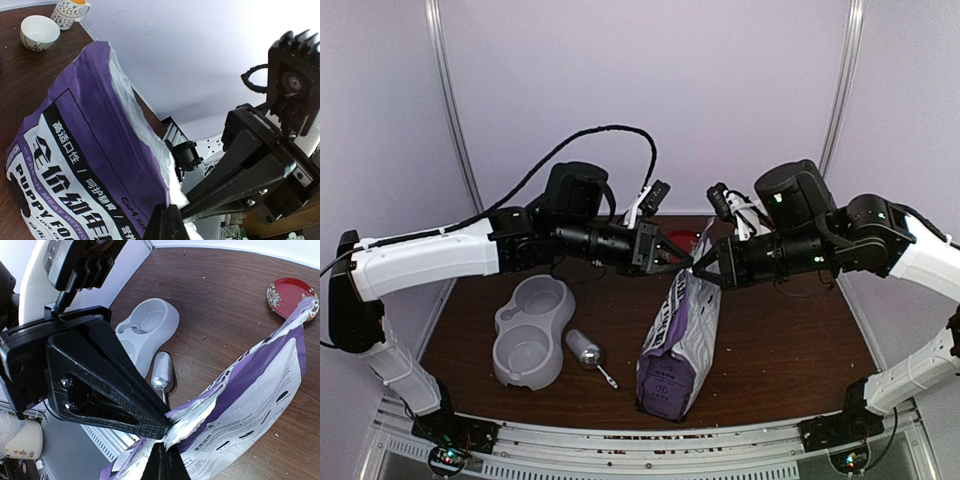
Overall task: Serve the pet food
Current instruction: Open the seal of the pet food bag.
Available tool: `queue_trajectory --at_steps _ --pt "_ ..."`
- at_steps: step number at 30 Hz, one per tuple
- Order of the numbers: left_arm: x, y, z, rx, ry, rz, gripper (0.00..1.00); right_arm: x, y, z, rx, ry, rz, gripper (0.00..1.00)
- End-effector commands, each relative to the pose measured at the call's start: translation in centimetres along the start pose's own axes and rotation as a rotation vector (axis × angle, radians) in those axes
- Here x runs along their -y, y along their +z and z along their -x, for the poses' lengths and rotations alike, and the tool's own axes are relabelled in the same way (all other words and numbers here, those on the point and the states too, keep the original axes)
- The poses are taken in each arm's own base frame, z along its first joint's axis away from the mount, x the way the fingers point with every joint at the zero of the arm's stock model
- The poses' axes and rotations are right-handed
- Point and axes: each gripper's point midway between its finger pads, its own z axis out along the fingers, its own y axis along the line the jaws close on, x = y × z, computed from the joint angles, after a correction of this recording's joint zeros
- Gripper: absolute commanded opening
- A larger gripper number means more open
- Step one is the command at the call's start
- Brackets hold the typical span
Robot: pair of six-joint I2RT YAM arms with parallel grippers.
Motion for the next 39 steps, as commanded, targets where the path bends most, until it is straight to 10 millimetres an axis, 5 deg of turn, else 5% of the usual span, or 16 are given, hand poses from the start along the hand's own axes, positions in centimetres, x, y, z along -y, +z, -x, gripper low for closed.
queue_trajectory --at_steps 1,19,29,35,39 --pt "0.6 -2.1 0.4 -0.005 0.032 0.049 0.00 6.7 -1.6 -0.8 -0.024 -0.055 -0.321 0.00" --pt "-1.5 -3.3 0.5 -0.001 0.083 0.264 0.00 8.2 -2.3 -1.6 -0.086 -0.081 -0.443 0.00" --pt "1.0 -2.5 0.5 -0.011 0.111 0.146 0.00 4.4 -2.4 1.2 0.048 -0.033 -0.250 0.00" --pt "2.0 -1.5 0.0 -0.031 0.118 0.099 0.00 1.6 -2.8 2.9 0.100 -0.017 -0.116 0.35" --pt "2.1 -1.1 -0.2 -0.031 0.119 0.085 0.00 1.3 -3.2 3.4 0.111 -0.024 -0.110 0.47"
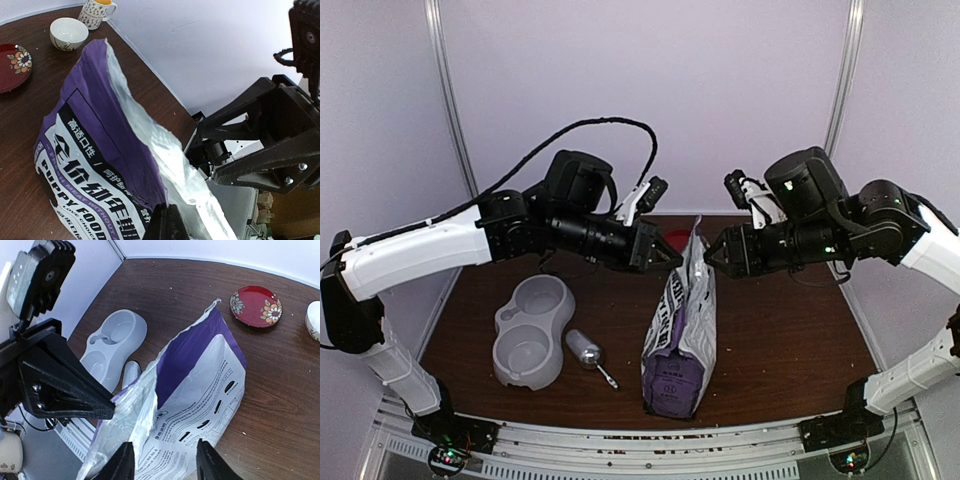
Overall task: Serve the pet food
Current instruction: Open the seal of the pet food bag.
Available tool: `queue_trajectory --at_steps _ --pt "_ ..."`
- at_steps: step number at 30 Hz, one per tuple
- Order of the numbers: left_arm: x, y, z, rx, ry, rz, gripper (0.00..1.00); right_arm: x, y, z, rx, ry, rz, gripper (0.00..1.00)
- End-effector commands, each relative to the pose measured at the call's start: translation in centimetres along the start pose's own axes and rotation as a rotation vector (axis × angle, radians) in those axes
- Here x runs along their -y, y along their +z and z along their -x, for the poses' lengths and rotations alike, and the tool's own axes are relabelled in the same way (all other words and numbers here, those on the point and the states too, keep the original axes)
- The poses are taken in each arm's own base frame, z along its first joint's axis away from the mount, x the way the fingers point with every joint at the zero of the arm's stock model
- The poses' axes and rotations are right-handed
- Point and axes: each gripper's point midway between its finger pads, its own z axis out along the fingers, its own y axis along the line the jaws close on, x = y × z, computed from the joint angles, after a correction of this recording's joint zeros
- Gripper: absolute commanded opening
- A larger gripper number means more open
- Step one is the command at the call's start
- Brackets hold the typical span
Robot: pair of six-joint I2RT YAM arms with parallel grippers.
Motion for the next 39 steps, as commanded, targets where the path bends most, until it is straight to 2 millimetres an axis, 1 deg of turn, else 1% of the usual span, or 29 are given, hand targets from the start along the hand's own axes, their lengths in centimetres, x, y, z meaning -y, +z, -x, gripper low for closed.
queue_trajectory --at_steps 1,3,6,12,14,17,27,36,38,39 --pt "2.6 -0.5 0.3 0.006 0.040 -0.083 0.00 -0.5 -1.2 2.0 0.068 0.006 0.025 0.50" --pt "2.6 -0.4 0.5 0.009 0.046 -0.080 0.00 -0.5 -1.4 2.2 0.078 0.005 0.022 0.56" --pt "2.7 -0.3 0.6 0.007 0.054 -0.082 0.00 -0.5 -1.5 2.5 0.088 0.004 0.017 0.62" --pt "2.7 -0.1 0.7 0.010 0.061 -0.085 0.00 -0.2 -1.2 2.9 0.086 -0.001 -0.021 0.78" --pt "2.7 -0.1 0.7 0.010 0.061 -0.085 0.00 0.1 -1.1 3.1 0.089 0.000 -0.038 0.81" --pt "2.7 -0.1 0.7 0.008 0.062 -0.085 0.00 0.3 -0.9 3.3 0.089 0.004 -0.050 0.84" --pt "2.6 -0.1 0.8 0.017 0.075 -0.080 0.00 0.3 0.2 3.3 0.061 -0.004 -0.064 0.84" --pt "2.5 -0.4 0.6 0.019 0.076 -0.076 0.00 0.6 1.5 2.8 0.043 -0.004 -0.090 0.72" --pt "2.4 -0.4 0.6 0.021 0.077 -0.073 0.00 0.5 1.9 2.7 0.041 -0.004 -0.091 0.68" --pt "2.4 -0.5 0.6 0.023 0.077 -0.072 0.00 0.6 2.2 2.6 0.036 -0.006 -0.097 0.64"
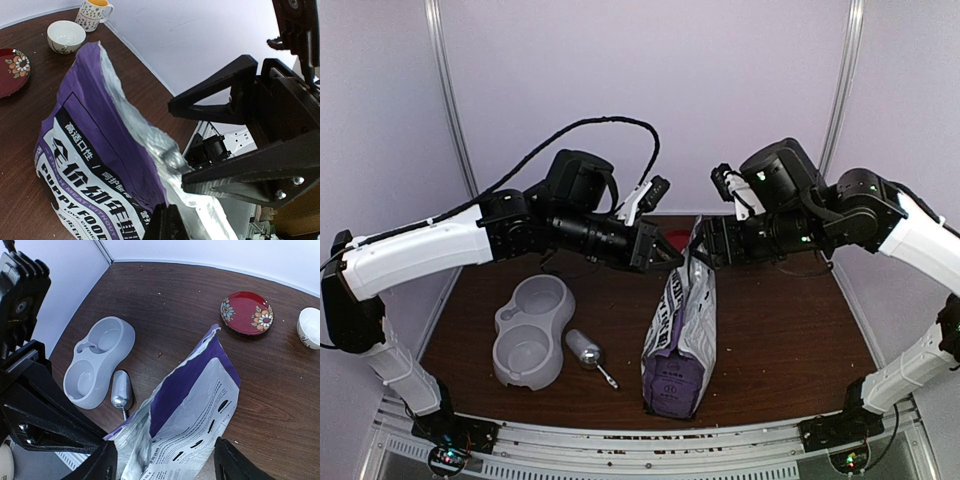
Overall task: Serve the pet food
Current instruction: Open the seal of the pet food bag.
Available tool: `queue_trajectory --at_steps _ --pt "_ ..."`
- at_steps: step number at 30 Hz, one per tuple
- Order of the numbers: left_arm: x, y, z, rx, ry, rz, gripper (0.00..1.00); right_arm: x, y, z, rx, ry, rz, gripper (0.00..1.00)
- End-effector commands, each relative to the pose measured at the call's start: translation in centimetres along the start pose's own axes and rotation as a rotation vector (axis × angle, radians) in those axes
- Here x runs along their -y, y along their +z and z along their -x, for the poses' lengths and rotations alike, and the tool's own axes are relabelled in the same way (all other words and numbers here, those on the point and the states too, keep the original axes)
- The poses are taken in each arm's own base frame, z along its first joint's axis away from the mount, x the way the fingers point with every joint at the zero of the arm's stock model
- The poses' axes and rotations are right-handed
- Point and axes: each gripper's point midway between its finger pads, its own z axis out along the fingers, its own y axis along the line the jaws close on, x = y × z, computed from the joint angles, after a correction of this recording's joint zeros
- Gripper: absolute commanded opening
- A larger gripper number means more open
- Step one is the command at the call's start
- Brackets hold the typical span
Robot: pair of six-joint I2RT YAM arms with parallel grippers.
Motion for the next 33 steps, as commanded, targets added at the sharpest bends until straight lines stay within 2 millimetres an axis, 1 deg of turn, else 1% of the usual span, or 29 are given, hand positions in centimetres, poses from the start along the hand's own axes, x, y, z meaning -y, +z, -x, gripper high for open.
queue_trajectory --at_steps 1,5,8,9,11,13,15,21,24,28,33 --pt "2.3 -0.7 0.7 0.027 0.050 -0.064 0.00 0.3 0.6 0.7 0.022 0.008 -0.028 0.59" --pt "2.2 -0.7 0.6 0.028 0.047 -0.061 0.00 0.2 1.5 0.1 0.002 0.006 -0.032 0.41" --pt "2.1 -0.8 0.5 0.028 0.049 -0.056 0.00 0.2 1.8 -0.3 -0.009 0.003 -0.033 0.29" --pt "2.1 -0.9 0.6 0.033 0.051 -0.054 0.00 0.3 1.9 -0.4 -0.012 0.003 -0.033 0.24" --pt "2.1 -0.9 0.7 0.035 0.053 -0.052 0.00 0.3 1.8 -0.5 -0.013 0.004 -0.033 0.11" --pt "2.0 -0.9 0.7 0.035 0.056 -0.047 0.00 0.5 1.8 -0.6 -0.017 0.001 -0.037 0.00" --pt "1.9 -1.0 0.8 0.037 0.060 -0.038 0.00 1.0 1.6 -0.7 -0.018 -0.006 -0.060 0.00" --pt "1.4 -1.3 0.9 0.037 0.073 0.000 0.00 3.5 0.2 -0.8 -0.019 -0.039 -0.172 0.00" --pt "1.4 -1.3 1.0 0.041 0.075 0.003 0.00 3.9 -0.1 -1.0 -0.024 -0.045 -0.182 0.00" --pt "1.2 -1.4 1.2 0.048 0.071 0.011 0.00 4.5 -0.1 -1.4 -0.042 -0.053 -0.208 0.00" --pt "0.8 -2.1 1.4 0.058 0.071 0.036 0.00 5.9 -0.3 -2.0 -0.058 -0.071 -0.271 0.00"
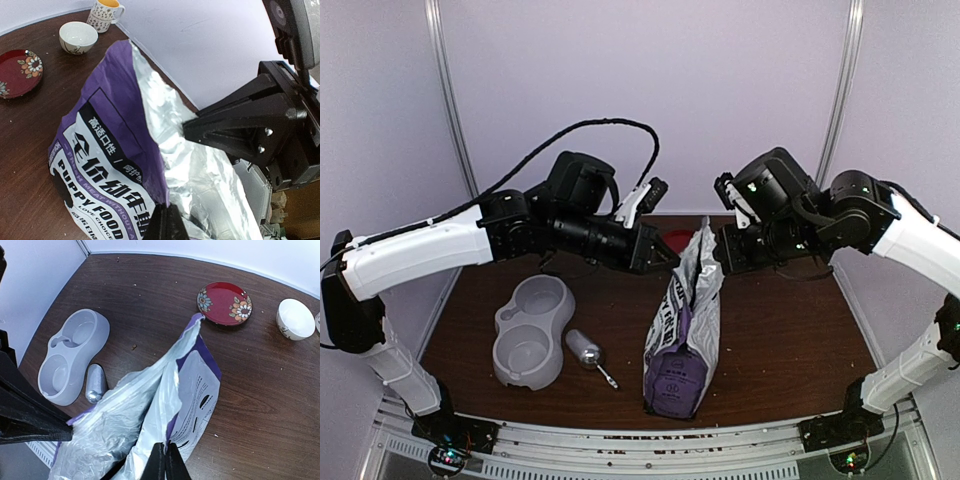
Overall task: Serve the pet food
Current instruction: Open the seal of the pet food bag, then adjust the pet food bag at the center of the board.
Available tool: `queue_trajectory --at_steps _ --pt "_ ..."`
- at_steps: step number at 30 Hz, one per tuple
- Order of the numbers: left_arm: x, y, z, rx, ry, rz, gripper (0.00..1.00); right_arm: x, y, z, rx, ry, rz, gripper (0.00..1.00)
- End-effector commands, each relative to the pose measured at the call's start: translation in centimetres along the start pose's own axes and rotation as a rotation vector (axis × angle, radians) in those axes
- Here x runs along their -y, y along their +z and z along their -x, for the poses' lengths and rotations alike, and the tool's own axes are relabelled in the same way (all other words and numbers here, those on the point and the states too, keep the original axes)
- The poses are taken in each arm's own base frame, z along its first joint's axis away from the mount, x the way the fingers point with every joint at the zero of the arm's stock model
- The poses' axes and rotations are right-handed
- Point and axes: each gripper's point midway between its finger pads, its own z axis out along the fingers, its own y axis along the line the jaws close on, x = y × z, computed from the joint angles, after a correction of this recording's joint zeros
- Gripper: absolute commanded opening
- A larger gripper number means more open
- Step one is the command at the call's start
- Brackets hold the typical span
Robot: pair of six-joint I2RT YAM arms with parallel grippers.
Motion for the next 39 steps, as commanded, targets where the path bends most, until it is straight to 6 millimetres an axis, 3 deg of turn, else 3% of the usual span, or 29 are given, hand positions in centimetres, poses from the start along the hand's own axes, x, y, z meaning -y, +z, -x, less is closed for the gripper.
queue_trajectory --at_steps 1,5,11,15,19,26,31,35,39 --pt "1.7 -2.3 1.5 0.053 0.046 -0.018 0.00 4.0 -0.6 -1.2 -0.029 -0.040 -0.163 0.00" --pt "1.7 -2.3 1.6 0.048 0.055 -0.023 0.00 3.6 -0.6 -1.3 -0.026 -0.033 -0.130 0.00" --pt "2.3 -2.1 1.7 0.038 0.086 -0.048 0.00 0.9 -0.6 -0.8 -0.004 -0.020 0.021 0.00" --pt "2.4 -2.1 2.3 0.030 0.144 -0.029 0.24 0.2 -0.7 -0.3 0.007 -0.024 0.056 0.00" --pt "2.7 -1.9 2.9 0.003 0.195 -0.014 0.42 -0.2 -1.1 0.2 0.022 -0.017 0.076 0.22" --pt "3.5 -2.1 3.3 -0.003 0.244 -0.036 0.65 -0.3 -1.9 0.6 0.060 0.004 0.113 0.42" --pt "2.3 -0.9 3.1 -0.044 0.256 0.018 0.68 -0.2 -2.4 1.2 0.094 0.023 0.124 0.56" --pt "1.9 0.1 3.3 -0.053 0.250 0.030 0.68 0.3 -2.6 1.7 0.115 0.034 0.109 0.58" --pt "1.2 1.0 3.5 -0.055 0.248 0.061 0.61 0.3 -2.3 1.8 0.106 0.032 0.102 0.59"
